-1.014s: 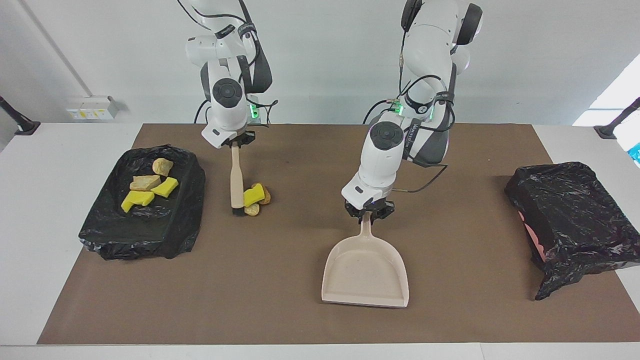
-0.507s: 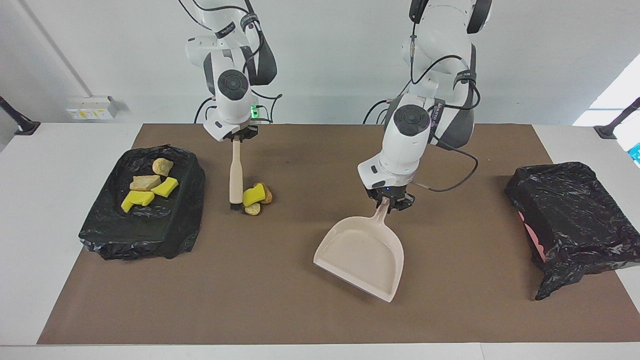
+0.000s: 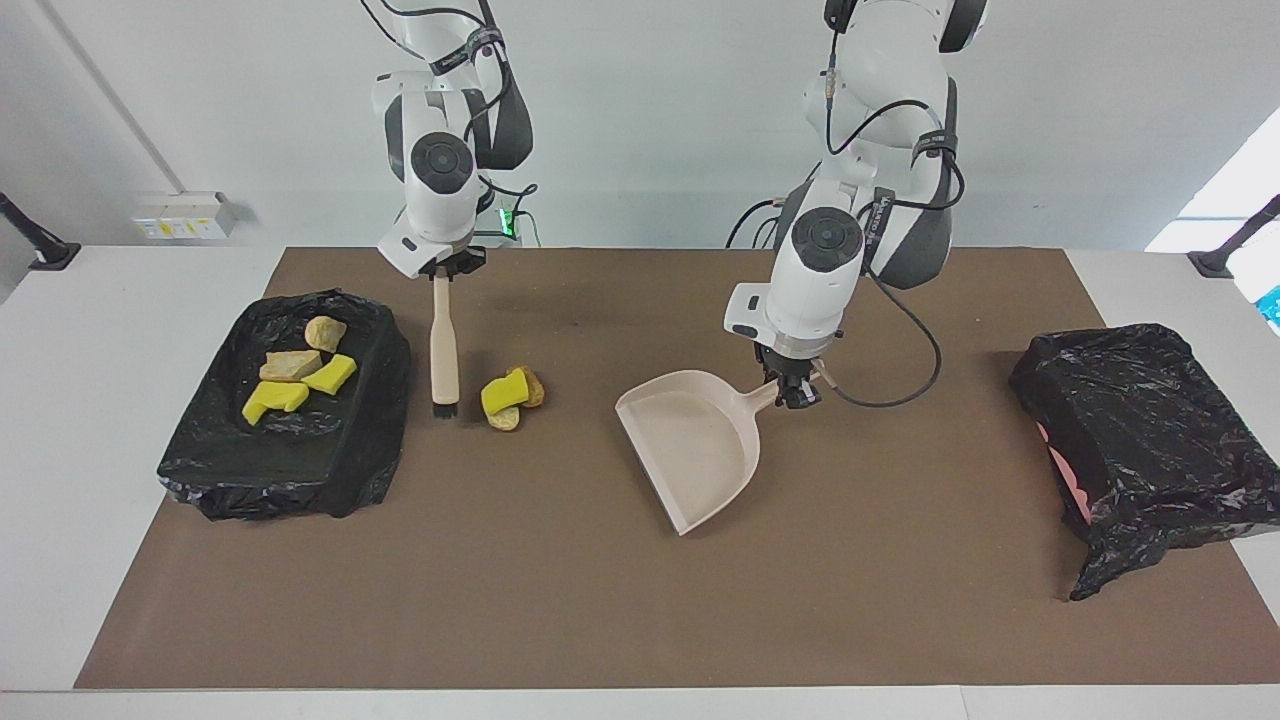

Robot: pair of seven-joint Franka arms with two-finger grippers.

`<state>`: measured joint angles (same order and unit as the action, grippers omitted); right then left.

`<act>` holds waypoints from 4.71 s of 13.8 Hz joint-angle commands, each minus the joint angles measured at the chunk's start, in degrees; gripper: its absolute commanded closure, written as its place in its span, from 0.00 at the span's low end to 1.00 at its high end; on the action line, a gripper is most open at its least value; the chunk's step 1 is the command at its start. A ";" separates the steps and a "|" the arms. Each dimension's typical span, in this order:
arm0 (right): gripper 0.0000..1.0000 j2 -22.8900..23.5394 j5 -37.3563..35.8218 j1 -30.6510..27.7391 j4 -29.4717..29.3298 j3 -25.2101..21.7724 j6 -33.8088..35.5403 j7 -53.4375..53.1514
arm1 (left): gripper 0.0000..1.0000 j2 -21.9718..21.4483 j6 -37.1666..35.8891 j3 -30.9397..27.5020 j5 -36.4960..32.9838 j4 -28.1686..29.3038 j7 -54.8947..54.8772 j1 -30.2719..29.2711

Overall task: Sweep and dump trash in bin
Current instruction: 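Grasp the dustpan with the left gripper while the right gripper positions the brush, then sweep the sponge and chunks into the dustpan with the right gripper's brush, then carry the loaded dustpan with the left gripper toward the nearer black bag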

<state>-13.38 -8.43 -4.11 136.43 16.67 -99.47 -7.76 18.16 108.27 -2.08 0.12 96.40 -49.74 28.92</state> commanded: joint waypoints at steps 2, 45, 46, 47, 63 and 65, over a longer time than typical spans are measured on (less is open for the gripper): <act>1.00 -0.94 -0.19 1.21 2.43 0.73 -1.42 -2.17 | 1.00 -4.87 6.31 0.06 -0.82 8.16 -10.10 0.96; 1.00 19.44 16.67 22.03 -16.54 -0.50 -6.79 -9.20 | 1.00 -7.34 20.05 0.50 -3.28 19.09 -5.37 4.48; 1.00 19.79 16.78 22.39 -17.59 -0.41 -6.87 -11.38 | 1.00 -7.34 20.14 0.50 -3.28 19.09 -5.55 4.48; 1.00 20.14 16.87 23.87 -18.73 -0.41 -7.14 -12.80 | 1.00 -7.26 20.23 0.50 -3.28 19.09 -5.89 4.30; 1.00 1.62 24.32 25.72 -14.90 -0.41 4.38 -28.01 | 1.00 -4.71 16.66 0.41 16.67 12.52 -30.50 -8.35; 1.00 -1.46 25.57 28.36 -11.91 -0.41 4.20 -28.97 | 1.00 -2.52 12.34 0.50 16.41 7.33 -34.27 -11.42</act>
<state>-9.78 14.97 23.24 119.80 16.47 -94.28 -35.61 13.11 125.20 -2.01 15.33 109.73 -80.19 20.12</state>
